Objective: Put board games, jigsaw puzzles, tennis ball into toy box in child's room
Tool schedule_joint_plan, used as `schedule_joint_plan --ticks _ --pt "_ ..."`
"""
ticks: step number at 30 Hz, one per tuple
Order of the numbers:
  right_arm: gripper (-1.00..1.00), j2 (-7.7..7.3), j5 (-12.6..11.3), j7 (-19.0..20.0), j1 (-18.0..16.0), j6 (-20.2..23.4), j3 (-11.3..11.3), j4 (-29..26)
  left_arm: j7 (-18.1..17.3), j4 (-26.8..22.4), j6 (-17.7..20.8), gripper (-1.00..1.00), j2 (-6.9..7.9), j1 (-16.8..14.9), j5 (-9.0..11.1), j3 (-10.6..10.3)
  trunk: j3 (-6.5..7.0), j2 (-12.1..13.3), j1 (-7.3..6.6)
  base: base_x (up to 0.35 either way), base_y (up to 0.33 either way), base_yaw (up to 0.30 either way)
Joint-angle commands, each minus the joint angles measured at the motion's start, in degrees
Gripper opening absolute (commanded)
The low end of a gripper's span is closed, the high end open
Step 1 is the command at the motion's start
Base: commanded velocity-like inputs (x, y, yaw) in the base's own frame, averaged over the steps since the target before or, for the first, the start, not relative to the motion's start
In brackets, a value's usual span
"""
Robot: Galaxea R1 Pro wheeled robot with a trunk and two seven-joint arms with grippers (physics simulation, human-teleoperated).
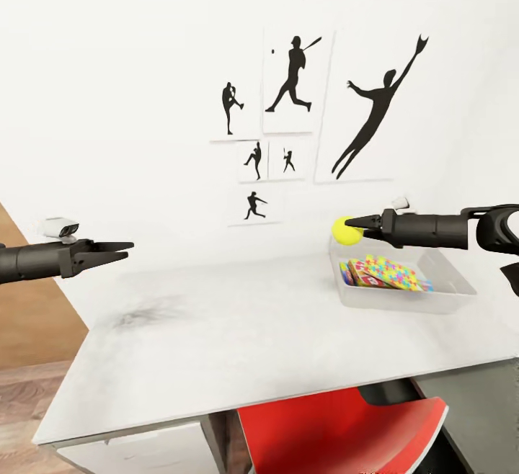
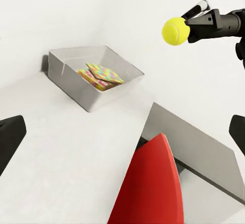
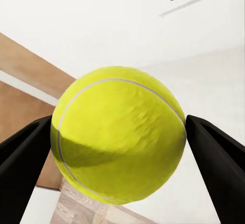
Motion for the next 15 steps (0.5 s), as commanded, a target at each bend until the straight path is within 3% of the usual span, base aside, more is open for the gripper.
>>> schedule_joint_plan --ticks 1,10,15 --pt "-1.00 -0.03 -0.60 -0.53 -0.11 -0.03 0.10 0.00 -0.23 -0.01 0.61 1.00 0.03 -0.04 -0.04 -0.01 -0.04 -0.13 0.04 0.000 -0.003 -0.161" --pt "-1.00 -0.03 -0.66 -0.53 -0.11 -0.03 0.10 0.28 -0.23 -0.01 0.61 1.00 0.04 -0.04 -0.03 -0.01 0.76 -0.13 0.04 0.000 -0.003 -0.172" --pt "-1.00 -0.03 -0.66 -0.53 -0.11 -0.03 0.10 0.29 -0.23 -0.01 0.60 1.00 0.04 -0.04 -0.03 -0.01 1.18 -0.13 0.04 0.000 -0.173 -0.190"
